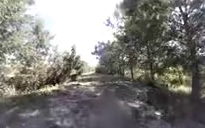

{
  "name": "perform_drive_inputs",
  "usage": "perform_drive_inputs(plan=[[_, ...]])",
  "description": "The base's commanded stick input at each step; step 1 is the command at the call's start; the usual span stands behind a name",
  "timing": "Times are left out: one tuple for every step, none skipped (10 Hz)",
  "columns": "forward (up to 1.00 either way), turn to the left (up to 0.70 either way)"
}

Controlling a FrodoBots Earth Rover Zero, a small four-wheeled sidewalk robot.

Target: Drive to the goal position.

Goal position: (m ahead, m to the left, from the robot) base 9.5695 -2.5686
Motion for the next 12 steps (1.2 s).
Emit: perform_drive_inputs(plan=[[0.85, 0.0], [0.85, 0.0], [0.85, 0.0], [0.85, 0.0], [0.85, 0.0], [0.85, 0.0], [0.85, 0.0], [0.85, 0.0], [0.85, 0.0], [0.85, 0.0], [0.85, 0.0], [0.85, 0.0]])
